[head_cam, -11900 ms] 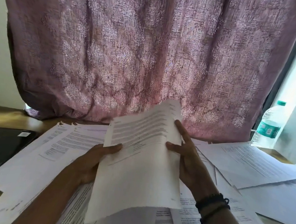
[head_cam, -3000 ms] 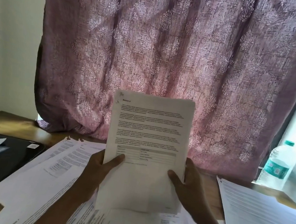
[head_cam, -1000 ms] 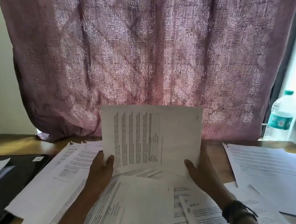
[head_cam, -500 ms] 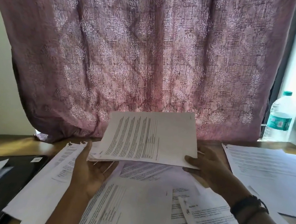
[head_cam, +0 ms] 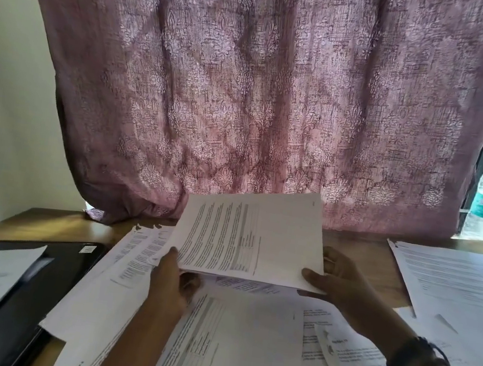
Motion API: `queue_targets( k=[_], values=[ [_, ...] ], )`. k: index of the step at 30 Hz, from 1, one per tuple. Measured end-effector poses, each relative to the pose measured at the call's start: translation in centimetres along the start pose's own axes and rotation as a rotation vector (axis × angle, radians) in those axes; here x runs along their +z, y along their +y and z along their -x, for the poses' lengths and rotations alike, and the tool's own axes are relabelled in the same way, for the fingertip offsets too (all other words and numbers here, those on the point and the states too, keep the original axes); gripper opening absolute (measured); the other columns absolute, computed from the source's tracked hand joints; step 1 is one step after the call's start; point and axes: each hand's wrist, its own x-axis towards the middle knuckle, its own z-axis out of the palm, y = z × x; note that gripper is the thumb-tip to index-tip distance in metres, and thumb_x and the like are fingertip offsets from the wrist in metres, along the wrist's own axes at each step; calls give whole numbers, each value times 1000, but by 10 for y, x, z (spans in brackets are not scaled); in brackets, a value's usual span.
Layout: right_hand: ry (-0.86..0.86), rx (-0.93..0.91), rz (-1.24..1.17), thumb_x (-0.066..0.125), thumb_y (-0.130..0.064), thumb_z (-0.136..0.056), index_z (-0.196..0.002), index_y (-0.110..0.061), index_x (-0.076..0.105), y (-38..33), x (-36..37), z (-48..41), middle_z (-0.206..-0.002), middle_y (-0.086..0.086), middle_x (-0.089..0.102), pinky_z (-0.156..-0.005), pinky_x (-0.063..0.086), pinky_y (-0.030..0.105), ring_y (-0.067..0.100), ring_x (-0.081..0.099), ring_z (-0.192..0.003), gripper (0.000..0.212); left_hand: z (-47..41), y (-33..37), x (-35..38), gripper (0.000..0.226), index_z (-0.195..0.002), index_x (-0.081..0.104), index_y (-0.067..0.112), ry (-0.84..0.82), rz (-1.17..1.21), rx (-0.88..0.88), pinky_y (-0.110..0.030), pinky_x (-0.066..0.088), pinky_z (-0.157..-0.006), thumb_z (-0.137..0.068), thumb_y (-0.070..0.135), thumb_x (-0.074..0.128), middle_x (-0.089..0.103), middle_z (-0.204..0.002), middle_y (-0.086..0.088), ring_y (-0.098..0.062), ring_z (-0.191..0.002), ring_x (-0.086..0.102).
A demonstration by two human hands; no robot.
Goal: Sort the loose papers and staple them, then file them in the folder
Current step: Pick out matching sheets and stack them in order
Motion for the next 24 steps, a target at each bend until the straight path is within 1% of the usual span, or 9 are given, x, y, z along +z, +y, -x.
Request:
queue_targets(
  k=[2, 4, 7, 10, 13, 18, 20, 22, 24],
  values=[
    [-22, 24, 4, 66, 8, -82, -125, -5, 52, 1, 6, 1, -116, 18, 64, -73, 60, 40, 31, 70, -97, 47, -5, 1, -5, 14, -94, 54, 15, 28, 18, 9, -24, 46, -46, -100, 22, 44, 61, -83, -10, -21, -68, 54],
    [-61, 73, -19, 69, 4, -79, -125, -6, 53, 0, 9, 3, -116, 16, 64, -74, 60, 39, 30, 70, -96, 50, -11, 2, -8, 13, -106, 53, 14, 30, 66, 7, -22, 50, -44, -100, 23, 45, 64, -86, -9, -21, -70, 58],
    [-186, 182, -65, 72, -2, -76, -127, -6, 52, -5, 9, 8, -123, 18, 60, -74, 61, 37, 36, 69, -98, 55, -16, 4, -11, 15, -111, 50, 14, 42, 97, 3, -24, 54, -49, -100, 23, 47, 65, -88, -9, -21, -73, 62],
    [-251, 206, -46, 70, 4, -80, -130, -5, 50, -7, 7, 10, -123, 22, 63, -74, 61, 34, 40, 68, -98, 55, -17, 6, -12, 21, -118, 47, 13, 38, 104, 5, -26, 56, -46, -100, 23, 47, 65, -92, -9, -22, -77, 64],
    [-272, 218, -44, 67, 8, -81, -131, -6, 48, -8, 7, 10, -119, 24, 65, -74, 61, 35, 42, 68, -98, 56, -19, 7, -13, 22, -119, 47, 13, 55, 66, 26, -24, 52, -39, -100, 22, 47, 64, -91, -9, -22, -75, 63],
    [-401, 250, -147, 56, 16, -85, -135, -9, 46, -11, 3, 12, -123, 24, 63, -75, 61, 36, 46, 65, -103, 57, -25, 13, -19, 27, -124, 47, 12, 18, 72, 6, -39, 57, -43, -100, 23, 48, 65, -96, -12, -27, -81, 64],
    [-487, 268, -150, 53, 17, -86, -137, -8, 43, -14, -1, 15, -125, 27, 61, -78, 61, 36, 45, 64, -106, 58, -23, 14, -20, 25, -121, 48, 10, -27, 40, -5, -38, 56, -42, -100, 23, 47, 65, -97, -14, -28, -81, 64],
    [-489, 282, -139, 66, 10, -80, -134, -5, 47, -17, -5, 17, -123, 27, 63, -80, 60, 39, 42, 65, -106, 60, -20, 14, -19, 20, -116, 50, 9, -76, 9, 3, -33, 55, -41, -101, 21, 45, 65, -95, -12, -26, -80, 63],
    [-397, 289, -135, 83, -7, -67, -128, -2, 54, -19, -9, 16, -119, 26, 65, -80, 60, 44, 41, 67, -101, 68, -18, 16, -18, 14, -107, 54, 9, -111, -17, 16, -27, 53, -40, -100, 17, 45, 68, -90, -11, -23, -77, 65]
  ],
)
